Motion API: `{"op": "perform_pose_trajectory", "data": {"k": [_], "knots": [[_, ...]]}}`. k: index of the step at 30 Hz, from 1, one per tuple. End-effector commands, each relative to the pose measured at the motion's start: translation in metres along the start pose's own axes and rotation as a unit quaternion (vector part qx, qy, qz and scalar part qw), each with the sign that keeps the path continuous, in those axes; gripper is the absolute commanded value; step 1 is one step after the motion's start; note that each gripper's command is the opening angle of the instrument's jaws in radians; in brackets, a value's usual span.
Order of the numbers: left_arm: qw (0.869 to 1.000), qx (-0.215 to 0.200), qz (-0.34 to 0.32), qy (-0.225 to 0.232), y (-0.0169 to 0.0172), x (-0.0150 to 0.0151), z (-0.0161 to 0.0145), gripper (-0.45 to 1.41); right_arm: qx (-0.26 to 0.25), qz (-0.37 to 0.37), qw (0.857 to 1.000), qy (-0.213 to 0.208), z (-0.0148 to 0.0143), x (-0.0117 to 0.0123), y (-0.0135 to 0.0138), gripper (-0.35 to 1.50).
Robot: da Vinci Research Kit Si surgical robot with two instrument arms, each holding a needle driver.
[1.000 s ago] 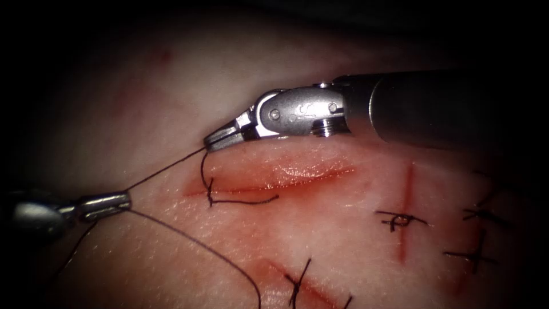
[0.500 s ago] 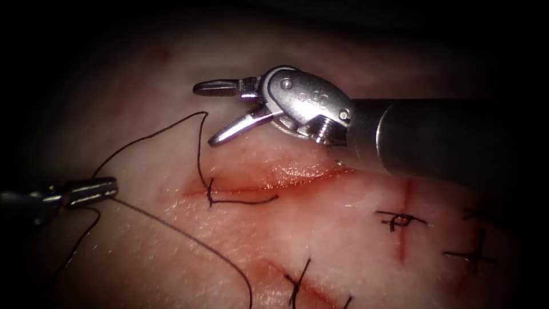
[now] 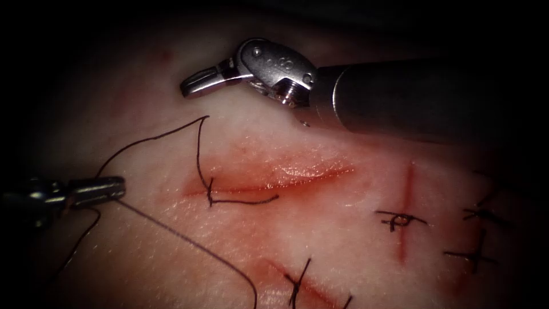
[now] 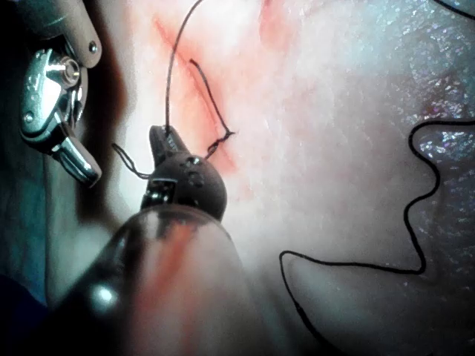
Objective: Wound Closure
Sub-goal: Adjust the clockwise suture loop to be longer
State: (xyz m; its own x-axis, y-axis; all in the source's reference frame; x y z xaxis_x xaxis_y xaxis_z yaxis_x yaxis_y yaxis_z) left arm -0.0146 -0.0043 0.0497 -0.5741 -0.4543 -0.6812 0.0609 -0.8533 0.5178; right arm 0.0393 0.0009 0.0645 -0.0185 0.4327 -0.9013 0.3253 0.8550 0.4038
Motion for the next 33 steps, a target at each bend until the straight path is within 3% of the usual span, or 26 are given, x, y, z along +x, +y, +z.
{"op": "perform_pose_trajectory", "data": {"k": [1, 10, 16, 20, 22, 33], "knots": [[1.000, 0.001, 0.000, 0.008, -0.0002, -0.0003, 0.0011, -0.45, 0.014, 0.006, 1.000, 0.001, 0.0018, -0.0007, 0.0004, -0.35], [0.998, 0.000, -0.001, 0.061, -0.0023, -0.0019, 0.0020, -0.45, 0.139, 0.009, 0.990, 0.023, 0.0051, -0.0015, -0.0015, -0.35], [0.998, -0.004, 0.000, 0.066, -0.0022, -0.0065, 0.0033, -0.45, 0.106, 0.037, 0.993, 0.044, 0.0050, -0.0004, -0.0024, -0.35], [0.999, -0.008, -0.001, 0.051, -0.0001, -0.0092, 0.0043, -0.45, 0.090, 0.065, 0.993, 0.051, 0.0046, -0.0001, -0.0029, -0.35], [0.999, -0.018, -0.007, 0.051, 0.0010, -0.0102, 0.0049, -0.45, 0.054, 0.094, 0.991, 0.076, 0.0042, 0.0001, -0.0032, -0.35], [0.998, -0.015, -0.024, 0.051, 0.0018, -0.0118, 0.0082, -0.45, -0.006, 0.166, 0.978, 0.124, 0.0036, 0.0012, -0.0049, -0.35]]}}
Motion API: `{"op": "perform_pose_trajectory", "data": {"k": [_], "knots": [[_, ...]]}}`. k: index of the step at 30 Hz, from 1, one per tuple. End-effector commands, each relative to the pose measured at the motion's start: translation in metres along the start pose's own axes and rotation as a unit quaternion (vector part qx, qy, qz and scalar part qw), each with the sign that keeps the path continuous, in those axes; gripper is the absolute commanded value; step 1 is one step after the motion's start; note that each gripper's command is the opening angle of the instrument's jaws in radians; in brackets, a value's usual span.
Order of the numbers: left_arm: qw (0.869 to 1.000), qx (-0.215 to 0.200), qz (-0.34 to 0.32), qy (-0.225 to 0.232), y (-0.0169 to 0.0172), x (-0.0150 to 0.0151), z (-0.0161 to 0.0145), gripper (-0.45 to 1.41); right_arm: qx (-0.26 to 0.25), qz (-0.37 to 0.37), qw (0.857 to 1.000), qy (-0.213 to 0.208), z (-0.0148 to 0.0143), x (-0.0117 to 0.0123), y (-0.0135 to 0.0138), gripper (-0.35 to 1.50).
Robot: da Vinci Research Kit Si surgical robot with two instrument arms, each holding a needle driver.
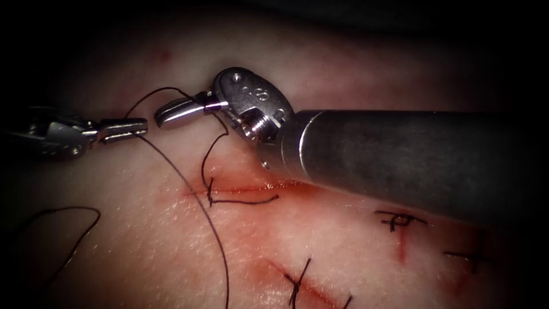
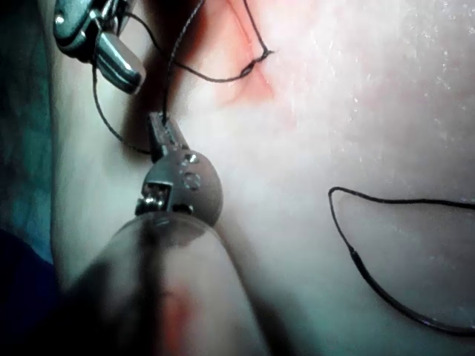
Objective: Wound Closure
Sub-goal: Adjust the clockwise suture loop to be longer
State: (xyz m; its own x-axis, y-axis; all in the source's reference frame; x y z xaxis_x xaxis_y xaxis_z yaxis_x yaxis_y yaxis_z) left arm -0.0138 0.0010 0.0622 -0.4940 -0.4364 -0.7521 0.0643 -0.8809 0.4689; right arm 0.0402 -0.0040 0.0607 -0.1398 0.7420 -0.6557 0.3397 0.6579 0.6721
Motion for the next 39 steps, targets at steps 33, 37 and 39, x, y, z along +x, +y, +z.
{"op": "perform_pose_trajectory", "data": {"k": [33, 37, 39], "knots": [[1.000, -0.008, -0.022, 0.021, -0.0017, 0.0013, -0.0029, -0.45, 0.021, -0.020, 0.999, -0.034, -0.0033, -0.0004, 0.0003, -0.35], [1.000, -0.003, -0.021, 0.022, -0.0041, 0.0022, -0.0045, -0.45, 0.052, -0.041, 0.995, -0.073, -0.0050, -0.0020, 0.0016, -0.35], [0.999, -0.004, -0.024, 0.022, -0.0048, 0.0024, -0.0046, -0.45, 0.051, -0.040, 0.995, -0.074, -0.0058, -0.0021, 0.0018, -0.35]]}}
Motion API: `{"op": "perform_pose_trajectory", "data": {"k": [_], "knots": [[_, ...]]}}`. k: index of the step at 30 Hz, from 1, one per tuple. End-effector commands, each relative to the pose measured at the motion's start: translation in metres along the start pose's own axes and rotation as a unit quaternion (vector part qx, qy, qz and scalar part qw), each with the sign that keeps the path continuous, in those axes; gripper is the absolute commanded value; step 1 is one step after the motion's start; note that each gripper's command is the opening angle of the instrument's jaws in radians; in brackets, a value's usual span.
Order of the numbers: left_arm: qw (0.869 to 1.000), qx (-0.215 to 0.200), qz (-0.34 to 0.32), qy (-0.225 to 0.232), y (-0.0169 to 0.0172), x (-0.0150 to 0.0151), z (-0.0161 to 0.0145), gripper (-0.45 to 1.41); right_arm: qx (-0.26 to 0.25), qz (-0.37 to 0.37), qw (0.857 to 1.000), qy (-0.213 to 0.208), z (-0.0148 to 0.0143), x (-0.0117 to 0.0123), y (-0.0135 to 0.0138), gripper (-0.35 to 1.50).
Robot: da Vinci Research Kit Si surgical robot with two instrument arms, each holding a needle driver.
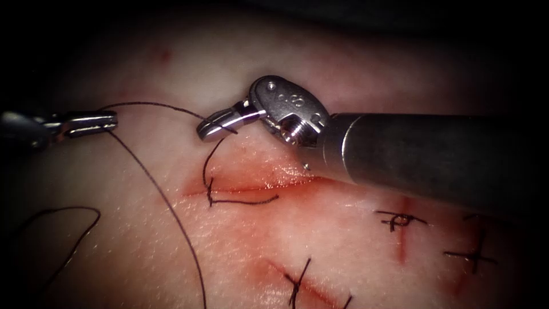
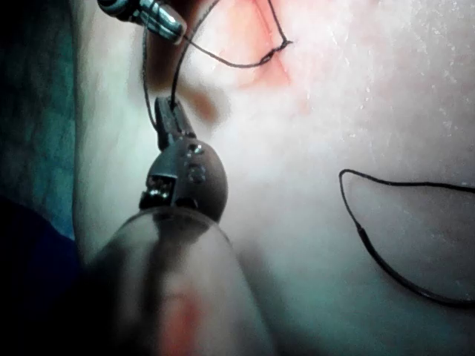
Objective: Wound Closure
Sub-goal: Adjust the clockwise suture loop to be longer
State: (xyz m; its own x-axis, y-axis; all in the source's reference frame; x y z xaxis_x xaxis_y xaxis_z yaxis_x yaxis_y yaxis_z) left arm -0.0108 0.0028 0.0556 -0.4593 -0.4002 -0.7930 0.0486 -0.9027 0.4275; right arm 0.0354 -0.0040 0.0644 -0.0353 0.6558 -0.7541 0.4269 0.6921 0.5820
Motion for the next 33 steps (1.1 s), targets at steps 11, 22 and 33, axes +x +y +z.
{"op": "perform_pose_trajectory", "data": {"k": [11, 22, 33], "knots": [[1.000, 0.000, 0.000, 0.000, -0.0024, 0.0003, 0.0004, -0.45, -0.209, -0.001, 0.978, -0.011, -0.0026, 0.0014, 0.0008, -0.35], [1.000, 0.019, -0.007, -0.006, -0.0050, -0.0005, 0.0013, -0.45, -0.184, 0.032, 0.981, -0.054, 0.0001, 0.0011, -0.0039, -0.35], [1.000, 0.031, -0.001, 0.001, -0.0035, 0.0017, 0.0026, -0.45, -0.181, 0.022, 0.982, -0.042, 0.0041, 0.0000, -0.0011, -0.35]]}}
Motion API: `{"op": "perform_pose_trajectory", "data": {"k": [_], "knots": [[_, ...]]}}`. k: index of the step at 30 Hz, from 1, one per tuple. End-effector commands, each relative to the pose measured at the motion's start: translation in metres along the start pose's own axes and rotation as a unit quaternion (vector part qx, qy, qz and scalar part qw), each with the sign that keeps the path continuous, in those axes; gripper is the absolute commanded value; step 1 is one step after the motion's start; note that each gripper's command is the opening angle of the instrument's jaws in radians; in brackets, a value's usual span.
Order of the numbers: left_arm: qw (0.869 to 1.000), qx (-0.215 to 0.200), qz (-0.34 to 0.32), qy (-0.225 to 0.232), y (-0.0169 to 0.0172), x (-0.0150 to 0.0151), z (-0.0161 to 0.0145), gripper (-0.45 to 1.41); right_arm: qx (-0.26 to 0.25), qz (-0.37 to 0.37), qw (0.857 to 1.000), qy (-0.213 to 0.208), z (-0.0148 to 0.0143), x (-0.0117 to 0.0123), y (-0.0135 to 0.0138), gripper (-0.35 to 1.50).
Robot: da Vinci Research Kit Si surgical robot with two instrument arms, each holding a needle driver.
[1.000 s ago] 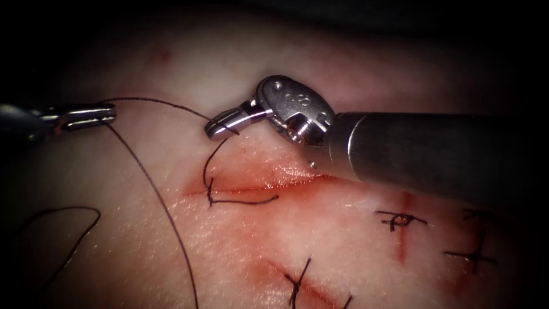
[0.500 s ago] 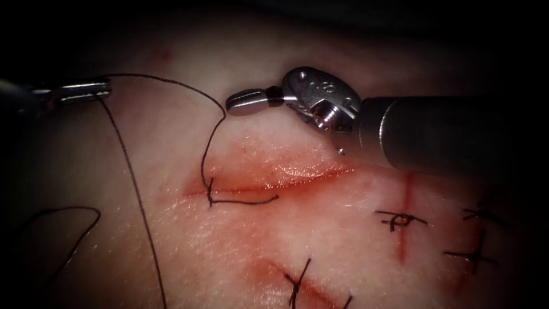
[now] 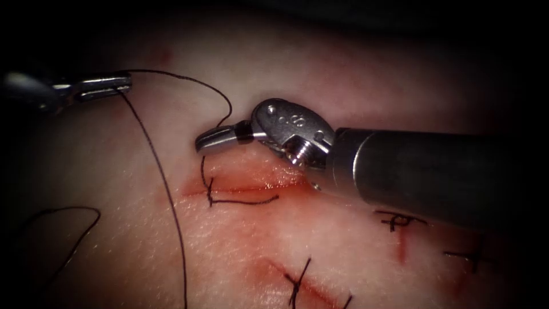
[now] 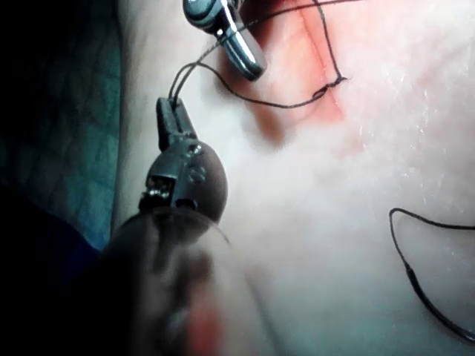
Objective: Wound Closure
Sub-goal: Adjust the clockwise suture loop to be longer
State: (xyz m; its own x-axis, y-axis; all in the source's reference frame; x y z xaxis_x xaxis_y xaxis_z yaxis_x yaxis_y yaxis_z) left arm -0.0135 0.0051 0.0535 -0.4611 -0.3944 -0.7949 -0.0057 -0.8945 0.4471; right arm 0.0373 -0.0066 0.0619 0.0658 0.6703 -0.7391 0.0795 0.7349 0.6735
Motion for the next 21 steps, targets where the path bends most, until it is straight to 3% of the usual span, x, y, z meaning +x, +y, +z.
{"op": "perform_pose_trajectory", "data": {"k": [1, 5, 12, 17, 21], "knots": [[1.000, 0.002, 0.003, 0.006, -0.0001, -0.0001, 0.0008, -0.45, -0.005, -0.001, 1.000, 0.007, 0.0015, 0.0001, 0.0014, -0.35], [0.999, 0.005, -0.013, 0.044, 0.0023, 0.0016, 0.0014, -0.45, -0.019, 0.008, 0.999, 0.030, 0.0029, 0.0000, 0.0037, -0.35], [0.992, -0.012, -0.055, 0.110, 0.0073, 0.0038, 0.0039, -0.45, -0.039, 0.071, 0.991, 0.103, 0.0029, 0.0013, 0.0048, -0.35], [0.986, -0.012, -0.077, 0.146, 0.0085, 0.0037, 0.0054, -0.45, -0.033, 0.106, 0.985, 0.133, 0.0031, 0.0014, 0.0048, -0.35], [0.979, -0.017, -0.094, 0.179, 0.0091, 0.0023, 0.0068, -0.45, 0.009, 0.165, 0.969, 0.183, 0.0034, 0.0015, 0.0048, -0.35]]}}
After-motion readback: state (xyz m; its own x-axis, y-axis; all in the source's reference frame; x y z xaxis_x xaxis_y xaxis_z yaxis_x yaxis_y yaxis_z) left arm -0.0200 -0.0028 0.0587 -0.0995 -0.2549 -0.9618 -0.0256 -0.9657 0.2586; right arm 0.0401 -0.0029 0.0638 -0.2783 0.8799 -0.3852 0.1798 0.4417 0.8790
